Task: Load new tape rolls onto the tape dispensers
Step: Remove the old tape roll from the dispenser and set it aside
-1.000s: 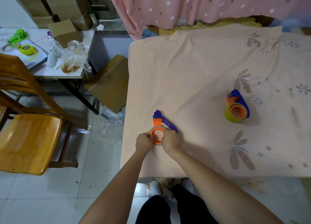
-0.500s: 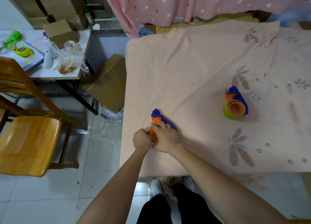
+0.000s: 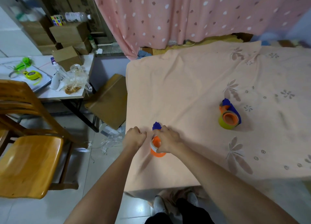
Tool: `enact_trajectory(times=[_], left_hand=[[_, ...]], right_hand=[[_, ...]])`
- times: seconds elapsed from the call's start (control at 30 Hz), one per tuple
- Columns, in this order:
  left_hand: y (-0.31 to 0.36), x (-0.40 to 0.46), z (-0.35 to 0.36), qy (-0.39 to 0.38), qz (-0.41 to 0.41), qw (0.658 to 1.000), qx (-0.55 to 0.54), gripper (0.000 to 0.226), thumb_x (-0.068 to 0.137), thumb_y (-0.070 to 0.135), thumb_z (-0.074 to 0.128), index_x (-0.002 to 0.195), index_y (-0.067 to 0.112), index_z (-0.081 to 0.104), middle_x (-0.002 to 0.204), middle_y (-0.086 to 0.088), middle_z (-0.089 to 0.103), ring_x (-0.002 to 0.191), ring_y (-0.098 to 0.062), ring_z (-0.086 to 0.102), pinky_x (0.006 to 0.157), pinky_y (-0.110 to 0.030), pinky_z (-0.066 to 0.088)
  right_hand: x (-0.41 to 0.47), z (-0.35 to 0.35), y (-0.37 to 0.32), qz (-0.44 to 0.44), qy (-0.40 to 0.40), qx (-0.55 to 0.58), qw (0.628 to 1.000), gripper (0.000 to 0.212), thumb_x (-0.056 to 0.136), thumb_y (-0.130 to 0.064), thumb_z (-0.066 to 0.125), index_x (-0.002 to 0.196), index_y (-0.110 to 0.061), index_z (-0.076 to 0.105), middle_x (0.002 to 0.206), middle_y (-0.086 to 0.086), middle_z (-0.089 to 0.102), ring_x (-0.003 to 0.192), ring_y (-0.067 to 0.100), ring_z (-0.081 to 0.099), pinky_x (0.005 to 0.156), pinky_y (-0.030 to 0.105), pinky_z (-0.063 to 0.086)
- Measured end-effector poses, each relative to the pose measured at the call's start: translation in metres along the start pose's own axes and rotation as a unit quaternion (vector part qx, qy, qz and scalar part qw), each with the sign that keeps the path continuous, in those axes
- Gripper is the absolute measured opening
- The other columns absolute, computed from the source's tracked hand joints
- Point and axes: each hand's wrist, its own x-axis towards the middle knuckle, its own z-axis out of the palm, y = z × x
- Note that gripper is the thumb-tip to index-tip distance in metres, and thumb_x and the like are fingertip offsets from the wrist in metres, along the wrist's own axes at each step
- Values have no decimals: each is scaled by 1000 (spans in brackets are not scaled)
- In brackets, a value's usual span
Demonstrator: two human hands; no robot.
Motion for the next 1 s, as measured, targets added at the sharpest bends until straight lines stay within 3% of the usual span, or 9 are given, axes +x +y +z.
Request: enact_trajectory(times=[0.17,0.33,0.53,0.73,1.0], left_hand=[[29,8,-27,-2,81,983,163,38,87,31,47,115,7,54,119,-11,55,110,-30,55,77,-34,44],[96,11,-45,21,162,951,261,39,87,29,49,121,11,53,119,-9,54,111,-28,54,77,-35,43],[202,-5,-50,41,266,912,310,39,86,28,50,120,11,52,121,-8,54,115,-27,52,86,-34,42],[308,-43,-38,59,335,881,329,39,84,26,52,120,11,52,121,-8,54,115,-27,52,87,-33,41],[437,-135,29,47,407,846,341,41,87,34,51,122,12,51,121,-8,54,113,-28,52,84,-34,41]], right_hand=[[-11,-38,8,24,28,15,999,82,66,-44,75,139,-35,40,127,5,47,114,30,56,84,32,45],[-27,-96,43,79,69,25,994,86,67,-47,76,142,-32,37,130,5,45,117,30,56,89,33,46],[-70,-168,109,139,139,26,980,78,65,-48,74,135,-28,45,125,1,45,109,27,59,74,30,41],[-127,-217,186,222,181,26,958,77,63,-55,72,131,-28,49,121,0,46,109,24,57,72,30,39],[-233,-238,309,286,214,78,931,76,62,-59,73,128,-25,53,124,6,47,111,29,56,73,31,42]])
